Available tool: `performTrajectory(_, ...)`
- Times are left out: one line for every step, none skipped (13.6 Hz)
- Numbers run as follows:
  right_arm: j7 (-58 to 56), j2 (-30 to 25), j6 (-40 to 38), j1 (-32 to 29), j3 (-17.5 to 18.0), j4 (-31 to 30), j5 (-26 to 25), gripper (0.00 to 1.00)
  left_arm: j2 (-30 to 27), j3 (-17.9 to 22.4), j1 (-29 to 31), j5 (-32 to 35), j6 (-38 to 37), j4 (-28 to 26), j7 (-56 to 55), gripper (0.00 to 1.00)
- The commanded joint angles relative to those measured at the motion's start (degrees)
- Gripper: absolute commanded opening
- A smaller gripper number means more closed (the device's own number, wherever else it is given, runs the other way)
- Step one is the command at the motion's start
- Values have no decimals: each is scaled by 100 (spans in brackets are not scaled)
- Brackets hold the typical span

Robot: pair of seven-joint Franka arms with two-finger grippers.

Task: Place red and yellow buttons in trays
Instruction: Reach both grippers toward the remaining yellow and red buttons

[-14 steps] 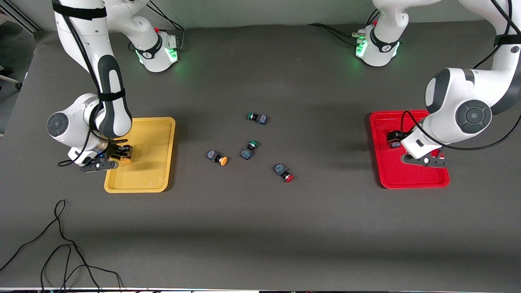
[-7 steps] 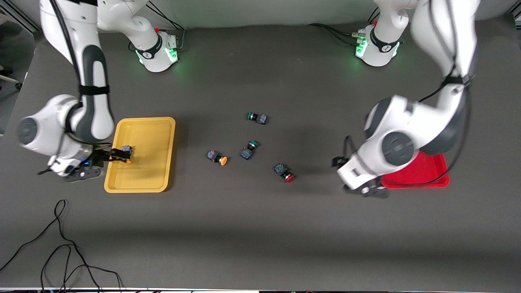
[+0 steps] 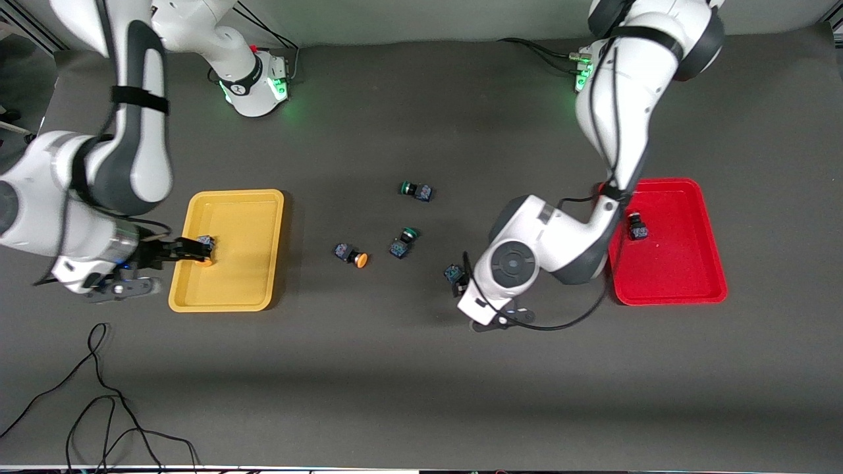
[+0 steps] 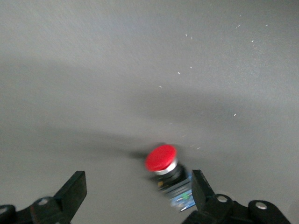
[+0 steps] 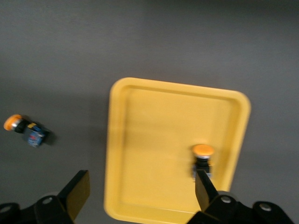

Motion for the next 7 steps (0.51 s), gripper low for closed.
performTrajectory(822,199,200,695,88,18,56,100,356,73,-109,-302,303,132,-698,100)
performTrajectory(841,243,218,714,325,27,231,100,417,73,-110,-364,303,131,-831,100)
performTrajectory(842,278,261,715,571,19,355,100,427,73,-119,-364,303,97,-919,100)
performTrajectory(842,313,410,715,817,18,365,100,444,73,-127,-364,303,79,-1094,100)
performTrajectory(755,322,594,715,1124,1,365,100,444,73,-136,-364,260,79,-1157,99)
performTrajectory(597,340,752,715,1353,-17,356,100,444,73,-128,-373,207,79,-1158,96)
performTrajectory(239,392,919,715,1582,-17,365,100,444,73,-128,-425,207,79,-1158,88)
